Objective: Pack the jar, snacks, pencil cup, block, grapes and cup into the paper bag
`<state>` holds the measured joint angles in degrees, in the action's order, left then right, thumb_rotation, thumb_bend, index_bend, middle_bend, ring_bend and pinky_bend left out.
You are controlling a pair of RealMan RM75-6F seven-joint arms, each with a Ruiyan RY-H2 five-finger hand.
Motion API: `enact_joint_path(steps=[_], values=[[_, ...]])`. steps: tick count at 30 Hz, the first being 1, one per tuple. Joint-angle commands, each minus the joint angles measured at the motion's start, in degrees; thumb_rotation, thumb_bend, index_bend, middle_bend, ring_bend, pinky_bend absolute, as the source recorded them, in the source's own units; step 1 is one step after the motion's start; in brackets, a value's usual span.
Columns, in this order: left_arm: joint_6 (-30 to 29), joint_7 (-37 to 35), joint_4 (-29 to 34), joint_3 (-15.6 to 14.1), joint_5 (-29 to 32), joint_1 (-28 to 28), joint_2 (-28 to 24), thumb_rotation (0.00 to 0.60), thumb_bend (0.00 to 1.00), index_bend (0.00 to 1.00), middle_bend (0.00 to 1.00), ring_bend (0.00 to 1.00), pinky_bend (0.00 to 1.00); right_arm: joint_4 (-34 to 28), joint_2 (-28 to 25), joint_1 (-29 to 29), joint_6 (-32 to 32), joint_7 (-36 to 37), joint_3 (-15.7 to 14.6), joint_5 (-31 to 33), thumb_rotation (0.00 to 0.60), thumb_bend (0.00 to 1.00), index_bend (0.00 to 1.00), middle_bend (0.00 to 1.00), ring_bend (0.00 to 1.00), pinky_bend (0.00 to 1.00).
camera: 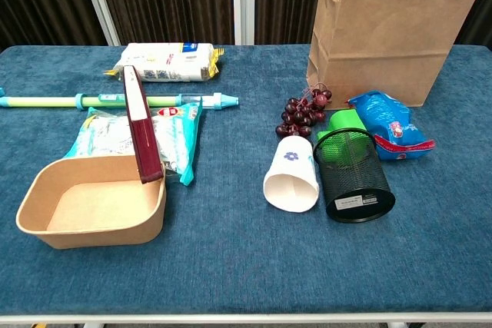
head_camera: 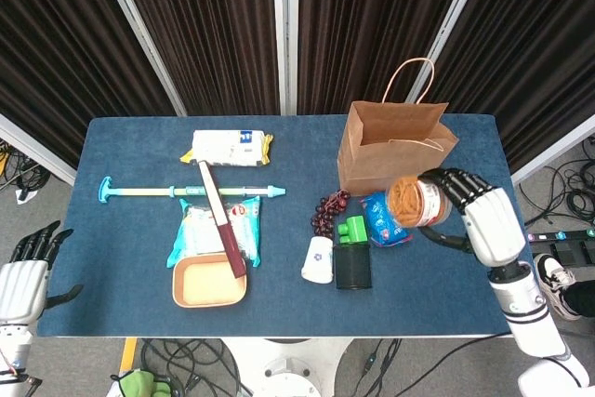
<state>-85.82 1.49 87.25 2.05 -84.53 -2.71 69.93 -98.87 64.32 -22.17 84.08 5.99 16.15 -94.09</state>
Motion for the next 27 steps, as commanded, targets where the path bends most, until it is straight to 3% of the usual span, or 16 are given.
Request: enact_joint_path(steps=[1, 5, 11, 20, 25, 27], values=[[0.1, 0.2, 0.3, -0.1, 0.1, 0.1, -0.1, 0.6, 0.04, 0.22, 0.17, 0.13, 0.14, -1.0, -2.6, -4.3, -3.2, 0.0, 6.6, 9.2, 0.6, 0.19, 0.61, 0.5, 0.35, 0.45], [0.1, 0.4, 0.4, -0.2, 0.2, 0.2, -0.1, 0.6, 0.04, 0.22, 0.17, 0.13, 0.14, 2.0, -2.5, -8.0, -8.1, -2.1, 10.4, 17.5, 0.6, 0.19, 0.61, 0.5, 0.34, 0.45], [0.6, 0.6, 0.6, -0.2, 0.3, -0.1, -0.2, 0.6, 0.04, 0.22, 0.17, 0.13, 0.14, 8.8, 0.0, -13.6, -15.5, -7.5, 12.2, 26.7, 0.6, 0.19, 0.61, 0.49, 0.34, 0.45], [1.4, 1.0, 0.7, -0.2, 0.5, -0.5, -0.1, 0.6, 0.04, 0.22, 0.17, 0.13, 0.14, 15.9, 4.1, -20.5, -27.3, -14.0, 9.4, 34.9, 0.6, 0.19, 0.58, 0.46, 0.32, 0.42], [1.4, 1.0, 0.8, -0.1, 0.8, -0.5, -0.2, 0.6, 0.04, 0.22, 0.17, 0.13, 0.14, 18.1, 6.7, -23.2, -29.5, -16.8, 8.2, 36.7, 0.6, 0.19, 0.53, 0.44, 0.3, 0.41], [1.2, 0.9, 0.8, -0.2, 0.9, -0.2, -0.2, 0.6, 0.04, 0.22, 0.17, 0.13, 0.14, 17.7, 6.8, -23.8, -30.2, -17.9, 7.8, 37.7, 0.6, 0.19, 0.46, 0.43, 0.26, 0.38]])
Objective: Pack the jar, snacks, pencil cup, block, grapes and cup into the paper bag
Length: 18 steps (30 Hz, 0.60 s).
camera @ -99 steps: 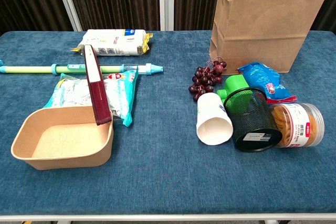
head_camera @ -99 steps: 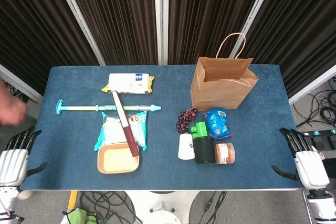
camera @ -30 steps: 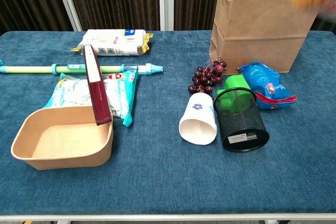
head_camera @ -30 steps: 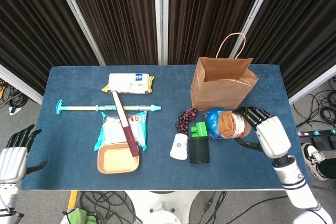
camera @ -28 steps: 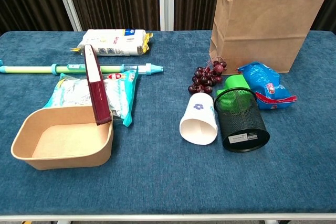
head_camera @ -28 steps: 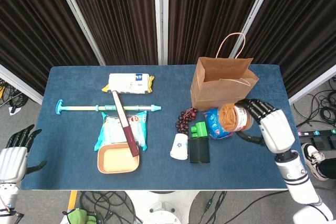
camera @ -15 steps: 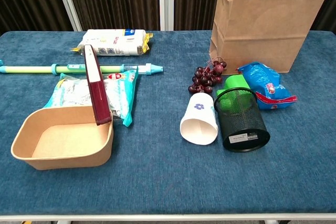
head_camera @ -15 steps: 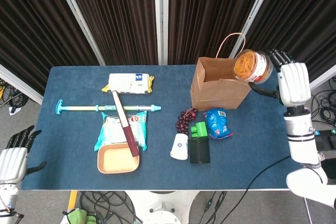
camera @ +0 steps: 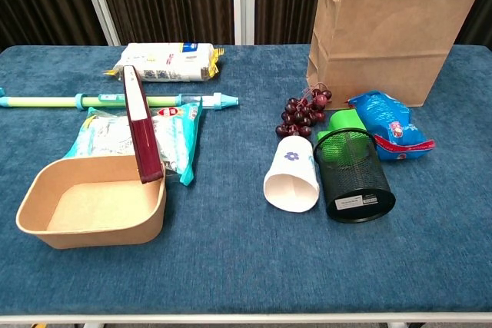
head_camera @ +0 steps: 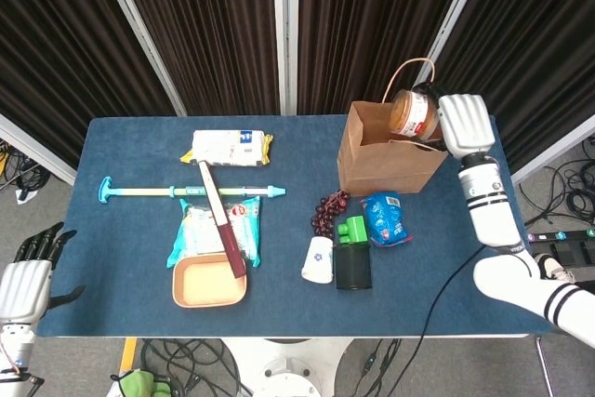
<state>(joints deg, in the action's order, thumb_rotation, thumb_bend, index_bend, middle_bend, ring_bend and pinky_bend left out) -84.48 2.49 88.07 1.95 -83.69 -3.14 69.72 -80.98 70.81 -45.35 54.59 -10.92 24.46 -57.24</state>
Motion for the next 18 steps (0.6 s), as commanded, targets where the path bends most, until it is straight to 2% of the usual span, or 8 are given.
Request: enact_joint_path(steps=[1, 4, 6, 8, 13, 18], values=[[-0.2, -0.1, -0.1, -0.2, 0.1, 0.3, 0.1, 0.6, 0.04, 0.22, 0.17, 0.13, 0.14, -0.5, 0.1, -0.7, -1.0, -1.4, -0.8, 1.3, 0.6, 0.19, 0.43, 0.42, 0.25, 0.36], [-0.1, -0.1, -0.1, -0.3, 0.3, 0.4, 0.1, 0.6, 0.04, 0.22, 0.17, 0.13, 0.14, -1.7, -0.8, -1.0, -2.3, -2.8, -1.3, 3.4, 0.6, 0.19, 0.22, 0.33, 0.15, 0.29], [-0.1, -0.1, 0.0, -0.4, 0.2, 0.4, 0.1, 0.6, 0.04, 0.22, 0.17, 0.13, 0.14, -2.8, -1.8, -1.1, -3.6, -3.4, -1.6, 5.3, 0.6, 0.19, 0.06, 0.23, 0.07, 0.23], [-0.2, 0.1, 0.0, -0.3, -0.1, 0.3, 0.1, 0.6, 0.04, 0.22, 0.17, 0.13, 0.14, -3.9, -2.9, -1.3, -4.7, -3.6, -1.7, 7.0, 0.6, 0.19, 0.01, 0.17, 0.02, 0.19], [-0.8, 0.7, 0.6, -0.2, -0.6, 0.3, -0.1, 0.6, 0.04, 0.22, 0.17, 0.13, 0.14, -4.9, -3.9, -1.2, -3.6, -2.4, -1.4, 6.9, 0.6, 0.19, 0.0, 0.09, 0.0, 0.13], [-0.8, 1.5, 1.4, -0.3, -0.5, 0.3, -0.5, 0.6, 0.04, 0.22, 0.17, 0.13, 0.14, -7.8, -5.5, 0.8, 0.4, 3.2, -0.2, 1.7, 0.6, 0.16, 0.0, 0.09, 0.0, 0.13]])
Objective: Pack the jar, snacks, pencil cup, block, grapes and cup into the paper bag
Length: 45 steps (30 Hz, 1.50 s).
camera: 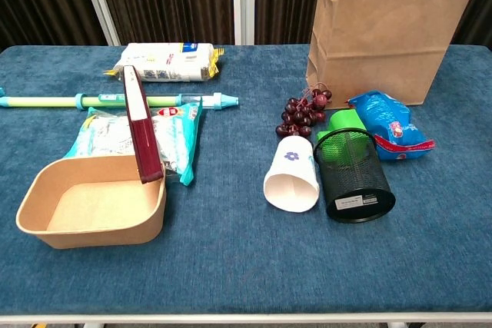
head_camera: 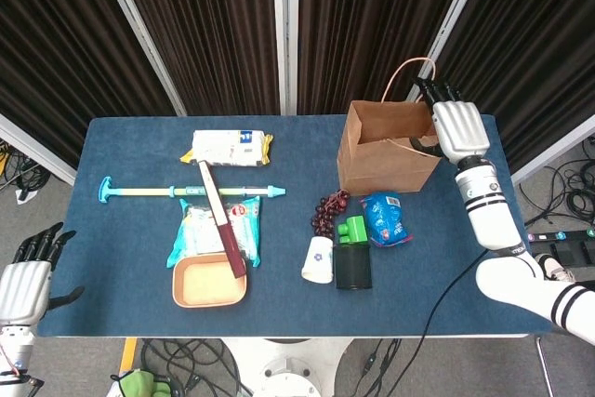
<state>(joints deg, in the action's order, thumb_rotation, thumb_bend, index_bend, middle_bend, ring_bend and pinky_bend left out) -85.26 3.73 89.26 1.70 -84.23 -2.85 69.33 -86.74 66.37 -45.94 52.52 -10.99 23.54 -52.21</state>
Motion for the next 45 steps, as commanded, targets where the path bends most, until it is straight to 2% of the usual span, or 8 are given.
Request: enact_joint_path(steps=[1, 4, 8, 11, 22, 28, 35, 45], values=[[-0.1, 0.4, 0.3, 0.0, 0.0, 0.0, -0.2, 0.6, 0.04, 0.22, 0.17, 0.13, 0.14, -3.2, -1.5, 2.2, 4.0, 5.3, 1.0, -5.6, 0.6, 0.15, 0.0, 0.1, 0.0, 0.13], [-0.3, 0.5, 0.6, 0.1, -0.1, 0.1, -0.3, 0.6, 0.04, 0.22, 0.17, 0.13, 0.14, -7.1, -2.9, 5.9, 10.5, 13.2, 0.7, -15.6, 0.6, 0.12, 0.0, 0.17, 0.01, 0.13], [-0.4, 0.6, 0.7, 0.0, -0.1, 0.1, -0.3, 0.6, 0.04, 0.22, 0.17, 0.13, 0.14, -7.6, -3.6, 11.3, 21.1, 26.3, -2.8, -30.7, 0.6, 0.1, 0.13, 0.32, 0.2, 0.35], [-0.2, 0.5, 0.6, 0.0, -0.2, 0.0, -0.3, 0.6, 0.04, 0.22, 0.17, 0.13, 0.14, -7.6, -4.9, 14.6, 25.7, 33.1, -6.3, -37.3, 0.6, 0.06, 0.22, 0.38, 0.24, 0.41], [-0.4, 0.1, 0.4, 0.1, -0.5, -0.1, -0.4, 0.6, 0.04, 0.22, 0.17, 0.13, 0.14, -2.8, -10.3, 22.1, 28.0, 45.2, -18.3, -46.1, 0.6, 0.0, 0.31, 0.42, 0.31, 0.46], [-0.3, 0.6, 0.9, 0.0, -1.0, -0.4, -0.3, 0.6, 0.04, 0.22, 0.17, 0.13, 0.14, -0.2, -8.6, 20.6, 17.8, 37.1, -22.8, -46.1, 0.6, 0.0, 0.31, 0.4, 0.3, 0.45], [-0.7, 0.7, 1.2, -0.2, -0.8, 0.1, -0.4, 0.6, 0.04, 0.22, 0.17, 0.13, 0.14, 3.8, -0.4, 17.1, 7.6, 24.6, -22.1, -40.8, 0.6, 0.0, 0.21, 0.29, 0.15, 0.28], [-0.7, -0.3, 0.3, -0.3, 0.0, 0.6, 0.0, 0.6, 0.04, 0.22, 0.17, 0.13, 0.14, 15.9, 14.2, 15.0, 7.2, 14.0, -21.0, -39.2, 0.6, 0.0, 0.08, 0.14, 0.01, 0.14]])
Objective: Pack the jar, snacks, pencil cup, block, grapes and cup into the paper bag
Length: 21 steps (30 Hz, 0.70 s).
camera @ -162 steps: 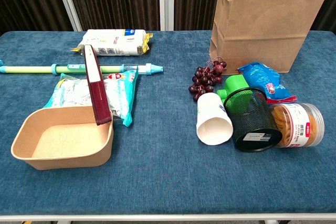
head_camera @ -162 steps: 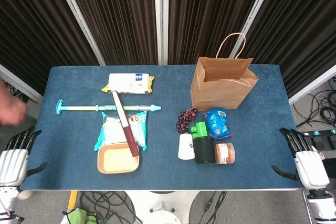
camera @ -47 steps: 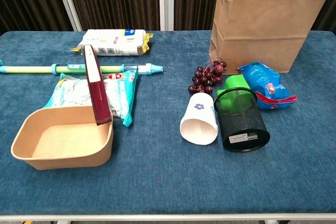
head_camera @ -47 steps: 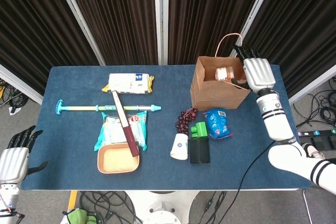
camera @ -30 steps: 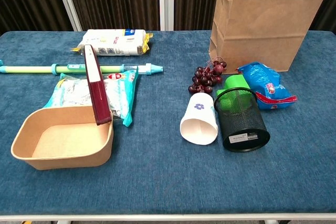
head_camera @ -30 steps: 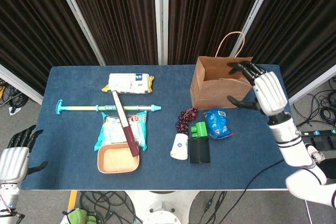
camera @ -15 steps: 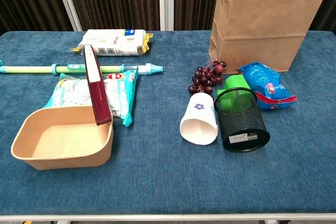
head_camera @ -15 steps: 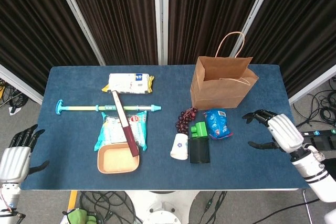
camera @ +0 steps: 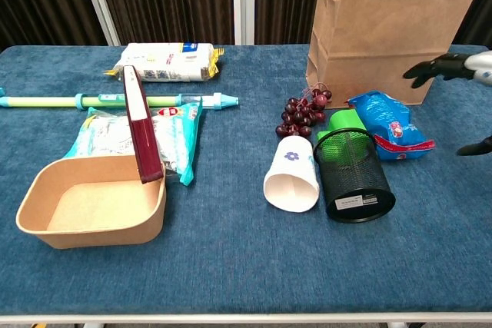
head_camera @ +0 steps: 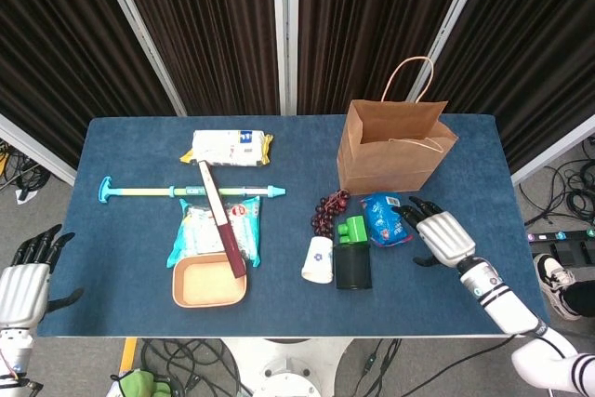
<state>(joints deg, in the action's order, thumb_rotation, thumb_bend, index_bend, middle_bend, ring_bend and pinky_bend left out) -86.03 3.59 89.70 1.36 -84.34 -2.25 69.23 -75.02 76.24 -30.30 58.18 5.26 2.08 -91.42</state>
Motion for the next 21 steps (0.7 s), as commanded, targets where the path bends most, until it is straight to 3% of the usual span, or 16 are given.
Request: enact_joint_path(steps=[1, 10, 16, 21], values=[[0.1, -0.2, -0.2, 0.0, 0.1, 0.0, 0.1, 0.6, 0.04, 0.22, 0.17, 0.13, 0.14, 5.3, 5.4, -0.7, 2.1, -2.1, 0.5, -0.2, 0.6, 0.0, 0.08, 0.14, 0.01, 0.14], [0.4, -1.1, -1.1, 0.1, -0.1, -0.2, 0.6, 0.6, 0.04, 0.22, 0.17, 0.13, 0.14, 15.0, 13.1, -2.0, 2.3, -2.8, -0.3, -0.7, 0.6, 0.02, 0.1, 0.18, 0.01, 0.14], [0.5, -1.6, -1.6, 0.1, -0.1, -0.2, 0.8, 0.6, 0.04, 0.22, 0.17, 0.13, 0.14, 25.4, 20.1, -2.6, 5.5, -0.4, -0.6, -2.2, 0.6, 0.13, 0.28, 0.29, 0.1, 0.17], [0.6, -2.0, -1.9, 0.1, 0.1, -0.2, 0.9, 0.6, 0.04, 0.22, 0.17, 0.13, 0.14, 35.6, 25.6, -2.3, 12.1, 1.9, -1.6, -4.9, 0.6, 0.34, 0.51, 0.46, 0.29, 0.37]])
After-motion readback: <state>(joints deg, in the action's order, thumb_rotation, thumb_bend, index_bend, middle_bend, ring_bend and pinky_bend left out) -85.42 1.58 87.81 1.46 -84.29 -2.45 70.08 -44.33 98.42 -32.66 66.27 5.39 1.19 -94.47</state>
